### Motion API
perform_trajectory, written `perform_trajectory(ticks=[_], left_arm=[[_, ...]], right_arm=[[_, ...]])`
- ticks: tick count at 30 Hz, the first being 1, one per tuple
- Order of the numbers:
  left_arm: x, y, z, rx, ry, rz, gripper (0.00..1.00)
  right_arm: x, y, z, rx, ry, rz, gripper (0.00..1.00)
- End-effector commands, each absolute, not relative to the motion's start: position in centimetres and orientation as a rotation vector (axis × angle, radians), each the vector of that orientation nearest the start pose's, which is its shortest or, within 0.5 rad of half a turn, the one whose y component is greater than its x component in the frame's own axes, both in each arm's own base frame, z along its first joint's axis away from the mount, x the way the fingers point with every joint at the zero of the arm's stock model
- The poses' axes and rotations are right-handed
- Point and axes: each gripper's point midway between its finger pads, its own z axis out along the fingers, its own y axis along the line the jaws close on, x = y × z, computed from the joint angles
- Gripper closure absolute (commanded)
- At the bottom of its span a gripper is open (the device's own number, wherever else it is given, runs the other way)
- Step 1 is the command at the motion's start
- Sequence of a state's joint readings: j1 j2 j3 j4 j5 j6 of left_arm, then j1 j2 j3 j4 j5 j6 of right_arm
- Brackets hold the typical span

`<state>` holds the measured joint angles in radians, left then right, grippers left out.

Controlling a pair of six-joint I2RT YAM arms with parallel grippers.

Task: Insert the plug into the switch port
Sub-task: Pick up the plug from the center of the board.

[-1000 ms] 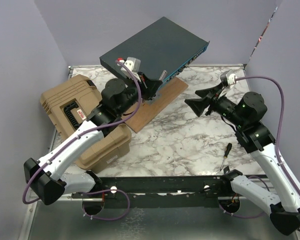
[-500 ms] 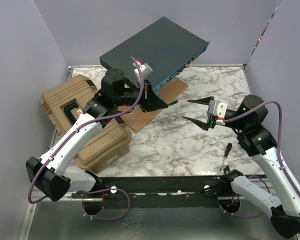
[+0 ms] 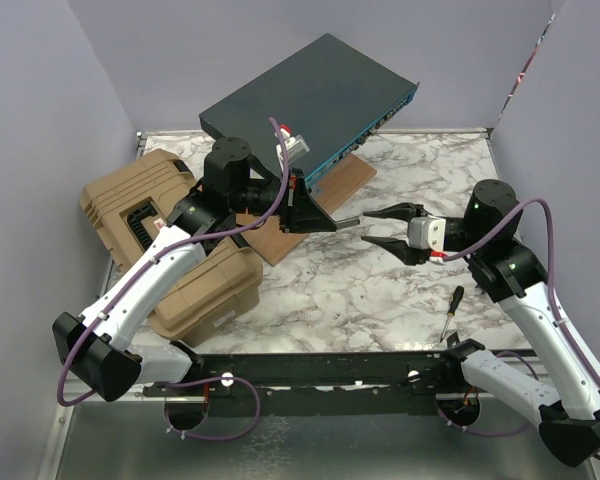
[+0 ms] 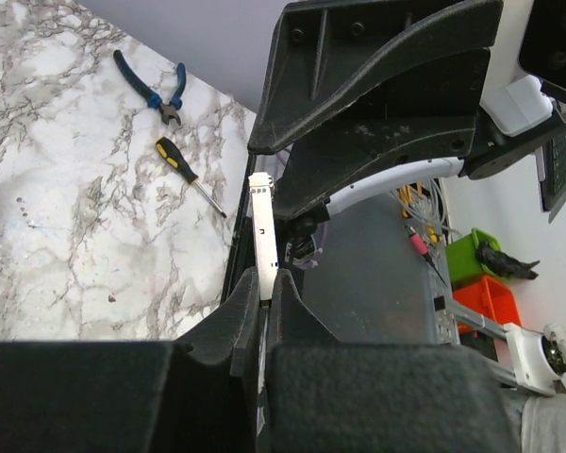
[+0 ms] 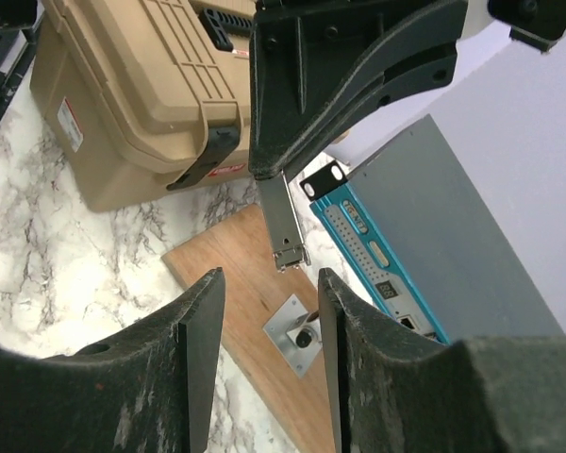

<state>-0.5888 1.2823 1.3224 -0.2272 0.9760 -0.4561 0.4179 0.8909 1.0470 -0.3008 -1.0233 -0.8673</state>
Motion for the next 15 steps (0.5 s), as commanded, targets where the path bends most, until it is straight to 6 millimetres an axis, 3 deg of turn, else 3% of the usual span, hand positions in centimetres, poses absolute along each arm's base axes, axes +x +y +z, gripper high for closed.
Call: perform_trajectory(ticks=[1, 15], left_arm=[[18.4, -31.4, 37.5, 0.940, 1.735, -1.616, 1.00], [18.0, -31.4, 37.4, 0.958, 1.734, -1.636, 1.00]], right_arm=[[18.7, 24.0, 36.8, -1.519, 0.645, 0.551, 0.54], [19.0, 25.2, 35.9, -1.544, 0.601, 0.597, 0.62]])
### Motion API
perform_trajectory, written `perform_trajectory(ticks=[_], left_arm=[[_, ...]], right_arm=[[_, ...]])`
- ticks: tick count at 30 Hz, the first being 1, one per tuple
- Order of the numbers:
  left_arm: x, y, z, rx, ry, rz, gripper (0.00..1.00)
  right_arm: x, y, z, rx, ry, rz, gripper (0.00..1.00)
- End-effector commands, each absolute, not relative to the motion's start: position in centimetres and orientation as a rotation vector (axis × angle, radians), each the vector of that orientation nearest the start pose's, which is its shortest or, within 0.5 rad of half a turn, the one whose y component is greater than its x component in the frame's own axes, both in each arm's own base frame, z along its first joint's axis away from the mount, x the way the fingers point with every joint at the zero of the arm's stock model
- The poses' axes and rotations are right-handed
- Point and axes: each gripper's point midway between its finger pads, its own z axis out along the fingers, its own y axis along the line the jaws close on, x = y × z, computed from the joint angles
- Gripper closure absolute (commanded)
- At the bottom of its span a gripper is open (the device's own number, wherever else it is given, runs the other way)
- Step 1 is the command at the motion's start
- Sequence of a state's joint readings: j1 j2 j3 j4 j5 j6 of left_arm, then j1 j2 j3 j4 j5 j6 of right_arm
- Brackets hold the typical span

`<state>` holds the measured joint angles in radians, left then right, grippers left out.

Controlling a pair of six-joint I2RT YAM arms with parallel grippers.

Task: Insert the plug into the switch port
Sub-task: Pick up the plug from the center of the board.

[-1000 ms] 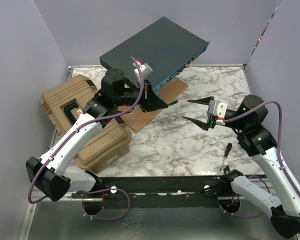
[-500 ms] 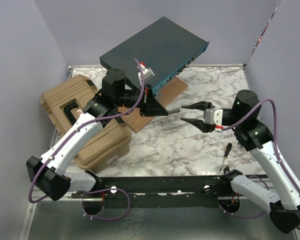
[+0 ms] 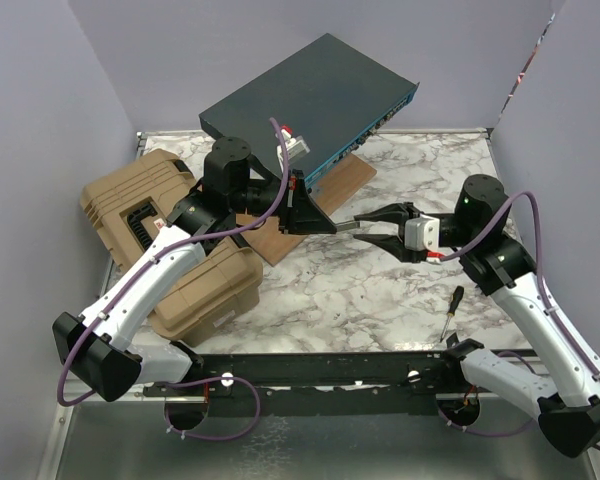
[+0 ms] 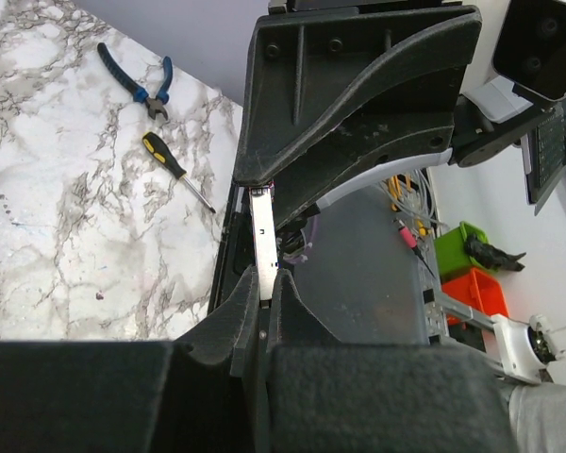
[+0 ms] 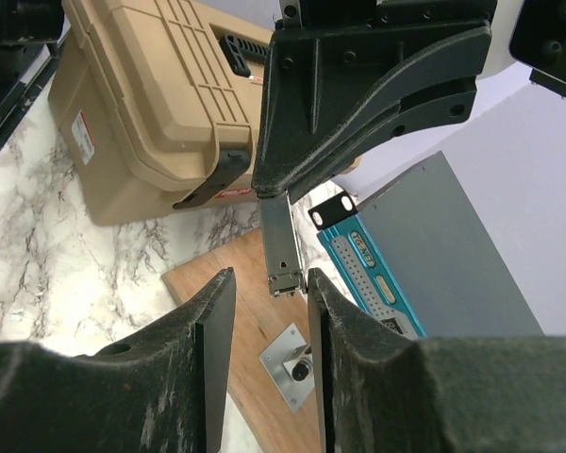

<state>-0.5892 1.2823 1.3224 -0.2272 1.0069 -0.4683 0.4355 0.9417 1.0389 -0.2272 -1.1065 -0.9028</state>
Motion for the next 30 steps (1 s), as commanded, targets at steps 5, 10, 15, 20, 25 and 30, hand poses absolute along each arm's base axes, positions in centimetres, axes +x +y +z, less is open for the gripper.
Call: perform_trajectory(ticks=[5, 10, 15, 20, 25, 30], left_arm=[[17.8, -31.4, 37.3, 0.960, 1.738, -1.643, 1.00], [18.0, -31.4, 37.3, 0.956, 1.739, -1.638, 1.00], [18.3, -31.5, 37.1, 0.937, 1.749, -1.624, 1.00], [20.2, -31.2, 37.7, 0.843, 1.741, -1.506, 0.73], [23.4, -29.8, 38.0, 0.676, 1.740, -1.301, 0.47], [26.8, -27.1, 38.5, 0.451, 1.740, -1.080, 0.24]], right_arm=[[19.0, 25.5, 36.0, -1.545, 0.587, 0.603, 0.66], [19.0, 25.6, 35.9, -1.547, 0.584, 0.607, 0.76], [18.9, 25.6, 36.1, -1.530, 0.608, 0.628, 0.95], [19.4, 25.3, 35.7, -1.503, 0.696, 0.637, 1.00], [21.4, 24.4, 34.9, -1.383, 0.862, 0.577, 1.00], [23.4, 23.1, 33.9, -1.238, 1.059, 0.539, 1.00]])
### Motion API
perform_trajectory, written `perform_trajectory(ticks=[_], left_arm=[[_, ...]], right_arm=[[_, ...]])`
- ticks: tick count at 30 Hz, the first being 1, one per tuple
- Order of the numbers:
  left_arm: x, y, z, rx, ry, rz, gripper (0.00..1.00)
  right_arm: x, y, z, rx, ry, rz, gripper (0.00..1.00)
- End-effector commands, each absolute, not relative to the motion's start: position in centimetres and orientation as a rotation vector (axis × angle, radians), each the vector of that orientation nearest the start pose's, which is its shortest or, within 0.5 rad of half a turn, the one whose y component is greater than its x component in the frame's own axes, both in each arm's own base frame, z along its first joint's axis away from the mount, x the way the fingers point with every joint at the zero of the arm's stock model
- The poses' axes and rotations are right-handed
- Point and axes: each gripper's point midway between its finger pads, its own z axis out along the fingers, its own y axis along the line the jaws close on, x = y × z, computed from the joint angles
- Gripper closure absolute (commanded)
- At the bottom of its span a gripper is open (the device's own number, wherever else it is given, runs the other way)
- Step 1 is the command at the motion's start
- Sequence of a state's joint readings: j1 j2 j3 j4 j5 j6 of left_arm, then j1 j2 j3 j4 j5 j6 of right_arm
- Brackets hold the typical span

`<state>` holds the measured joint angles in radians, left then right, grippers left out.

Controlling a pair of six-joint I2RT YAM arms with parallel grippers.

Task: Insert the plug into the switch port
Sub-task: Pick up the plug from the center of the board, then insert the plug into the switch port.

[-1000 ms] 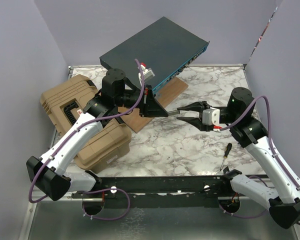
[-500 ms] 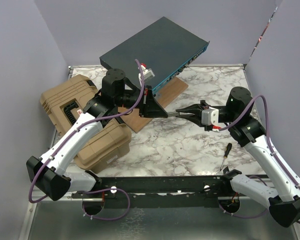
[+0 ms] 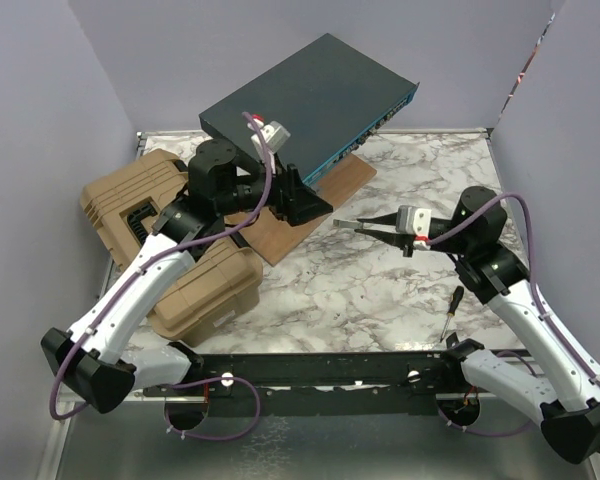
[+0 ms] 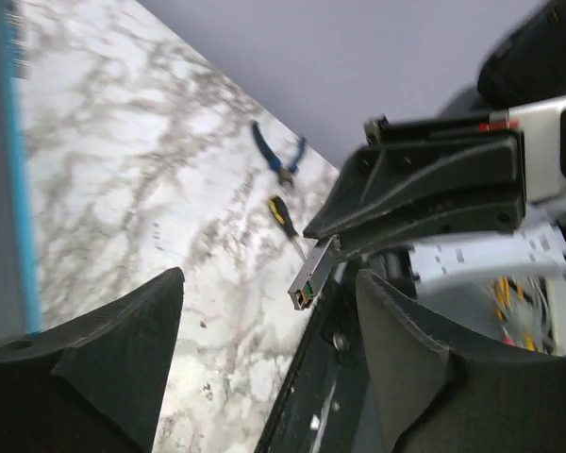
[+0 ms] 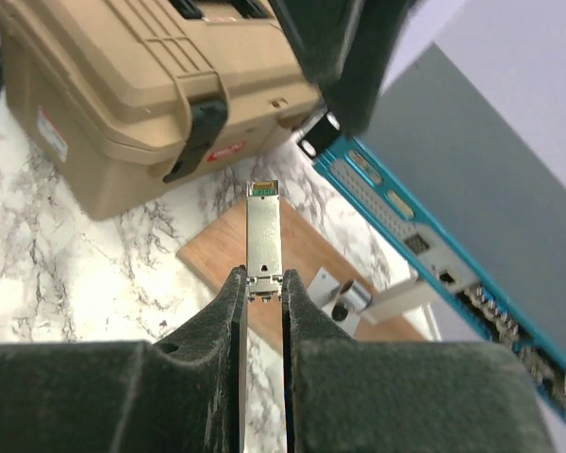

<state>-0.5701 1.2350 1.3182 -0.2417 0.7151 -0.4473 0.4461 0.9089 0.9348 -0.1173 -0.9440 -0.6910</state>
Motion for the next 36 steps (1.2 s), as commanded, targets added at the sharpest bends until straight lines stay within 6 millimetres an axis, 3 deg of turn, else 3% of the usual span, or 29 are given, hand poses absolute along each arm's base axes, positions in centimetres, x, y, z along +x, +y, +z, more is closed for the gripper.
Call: perform_trajectory(ticks=[1, 7, 14, 26, 36], left_arm=[[27.3, -26.5, 38.6, 0.407, 1.735, -1.038, 0.21], [30.4, -22.2, 38.4, 0.121, 1.734, -0.832, 0.06], [32.7, -18.7, 36.9, -0.141, 1.732, -0.771, 0.03], [34.6, -18.9, 36.2, -0.501, 1.534, -1.070, 0.06], [36.4, -20.3, 35.7, -0.582, 1.506, -1.180, 0.10]], right_arm=[[23.9, 22.7, 33.6, -1.199, 1.102, 0.521, 1.00], [27.0, 20.7, 32.6, -0.969, 1.252, 0.445, 1.00], [29.7, 19.8, 31.7, -0.795, 1.362, 0.458, 1.00], [34.1, 19.8, 31.8, -0.642, 1.482, 0.547, 1.00], [36.2, 21.0, 32.0, -0.650, 1.500, 0.613, 1.00]])
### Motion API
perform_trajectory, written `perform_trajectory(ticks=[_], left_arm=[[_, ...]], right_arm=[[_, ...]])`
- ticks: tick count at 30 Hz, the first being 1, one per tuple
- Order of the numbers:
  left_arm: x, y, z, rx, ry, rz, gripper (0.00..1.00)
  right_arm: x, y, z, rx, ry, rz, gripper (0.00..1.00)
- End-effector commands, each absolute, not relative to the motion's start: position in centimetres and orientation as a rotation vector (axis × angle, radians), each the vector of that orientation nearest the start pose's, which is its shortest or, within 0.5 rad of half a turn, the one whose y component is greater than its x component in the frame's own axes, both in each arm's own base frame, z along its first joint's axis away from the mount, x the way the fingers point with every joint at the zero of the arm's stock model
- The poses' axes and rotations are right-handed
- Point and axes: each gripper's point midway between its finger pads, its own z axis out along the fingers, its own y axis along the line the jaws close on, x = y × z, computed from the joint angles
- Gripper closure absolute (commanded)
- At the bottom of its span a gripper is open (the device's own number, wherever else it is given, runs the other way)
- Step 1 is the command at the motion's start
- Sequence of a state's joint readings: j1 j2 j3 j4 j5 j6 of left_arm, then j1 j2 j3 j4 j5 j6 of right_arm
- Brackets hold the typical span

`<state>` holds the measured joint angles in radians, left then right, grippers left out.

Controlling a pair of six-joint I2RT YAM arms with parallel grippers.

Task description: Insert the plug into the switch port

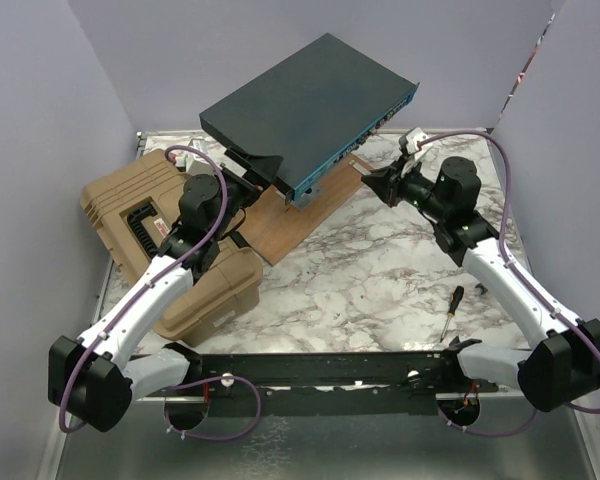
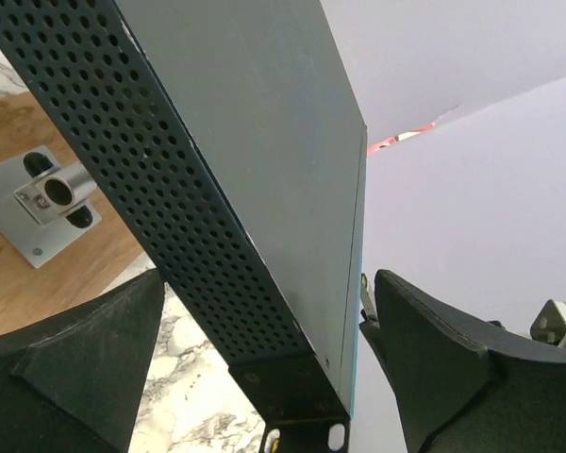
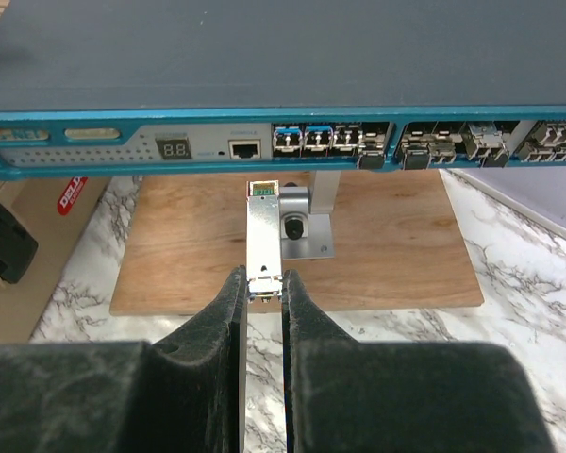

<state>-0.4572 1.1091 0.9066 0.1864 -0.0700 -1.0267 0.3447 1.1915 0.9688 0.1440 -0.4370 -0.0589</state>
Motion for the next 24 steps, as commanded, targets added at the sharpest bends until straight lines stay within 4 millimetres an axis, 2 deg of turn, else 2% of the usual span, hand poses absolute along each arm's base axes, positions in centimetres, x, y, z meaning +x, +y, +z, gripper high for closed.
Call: perform_trajectory(ticks=[1, 16, 24], left_arm=[[36.5, -20.4, 35.5, -0.590, 1.510, -1.184, 0.10], [37.9, -21.3, 33.5, -0.696, 1.520, -1.267, 0.18], [38.3, -21.8, 33.0, -0.726, 1.521, -1.301, 0.33]], right_arm=[[36.5, 21.0, 31.9, -0.641, 1.504, 0.614, 1.00], [38.6, 22.1, 31.5, -0.610, 1.535, 0.666, 1.00], [39.2, 22.2, 31.3, -0.598, 1.545, 0.665, 1.00]])
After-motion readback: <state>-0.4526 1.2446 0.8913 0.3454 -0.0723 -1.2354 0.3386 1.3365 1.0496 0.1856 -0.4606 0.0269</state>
